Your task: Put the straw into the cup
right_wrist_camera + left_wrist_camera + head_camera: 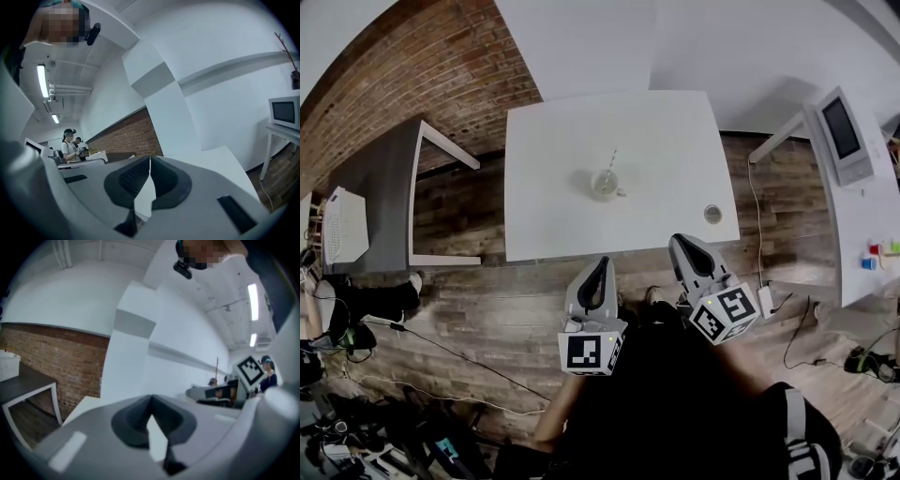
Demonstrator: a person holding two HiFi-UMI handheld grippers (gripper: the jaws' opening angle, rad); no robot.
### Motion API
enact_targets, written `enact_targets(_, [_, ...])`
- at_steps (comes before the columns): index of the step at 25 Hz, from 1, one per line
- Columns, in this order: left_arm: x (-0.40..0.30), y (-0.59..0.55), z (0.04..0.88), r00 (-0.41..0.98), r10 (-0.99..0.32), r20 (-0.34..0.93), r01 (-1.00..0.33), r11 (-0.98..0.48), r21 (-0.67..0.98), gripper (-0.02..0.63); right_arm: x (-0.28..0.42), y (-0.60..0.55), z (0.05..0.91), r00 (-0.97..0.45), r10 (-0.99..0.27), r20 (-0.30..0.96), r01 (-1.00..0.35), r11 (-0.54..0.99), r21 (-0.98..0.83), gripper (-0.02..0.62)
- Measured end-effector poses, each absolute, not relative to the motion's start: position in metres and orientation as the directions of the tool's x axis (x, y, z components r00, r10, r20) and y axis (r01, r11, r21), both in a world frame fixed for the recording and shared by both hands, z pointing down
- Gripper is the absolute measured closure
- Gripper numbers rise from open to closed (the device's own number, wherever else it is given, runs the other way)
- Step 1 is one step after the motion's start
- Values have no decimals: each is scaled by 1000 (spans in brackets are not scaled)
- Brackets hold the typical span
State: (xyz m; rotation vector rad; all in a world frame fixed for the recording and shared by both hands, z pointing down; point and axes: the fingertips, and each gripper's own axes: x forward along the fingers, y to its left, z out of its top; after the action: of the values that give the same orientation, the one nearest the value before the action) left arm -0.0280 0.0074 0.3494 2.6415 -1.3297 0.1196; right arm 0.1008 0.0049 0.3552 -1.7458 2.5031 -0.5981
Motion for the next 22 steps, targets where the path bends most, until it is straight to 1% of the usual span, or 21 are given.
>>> enact_targets(8, [-1,25,342,582,-799,150,-813,-574,99,602,110,26,348,-412,-897,160,-876,342,-340,583])
enact_targets(11, [0,26,338,569,-812,133,-822,-561,91,603,111,30,349,-423,-893,155,-870,353,-344,583])
enact_targets(14, [-1,28,339,557,-818,146,-830,-554,62,602,114,30,348,-435,-886,157,-863,362,-352,583])
enact_targets(22, [4,34,341,544,-825,151,-838,-542,56,602,114,30,339,-442,-888,124,-862,383,-333,589])
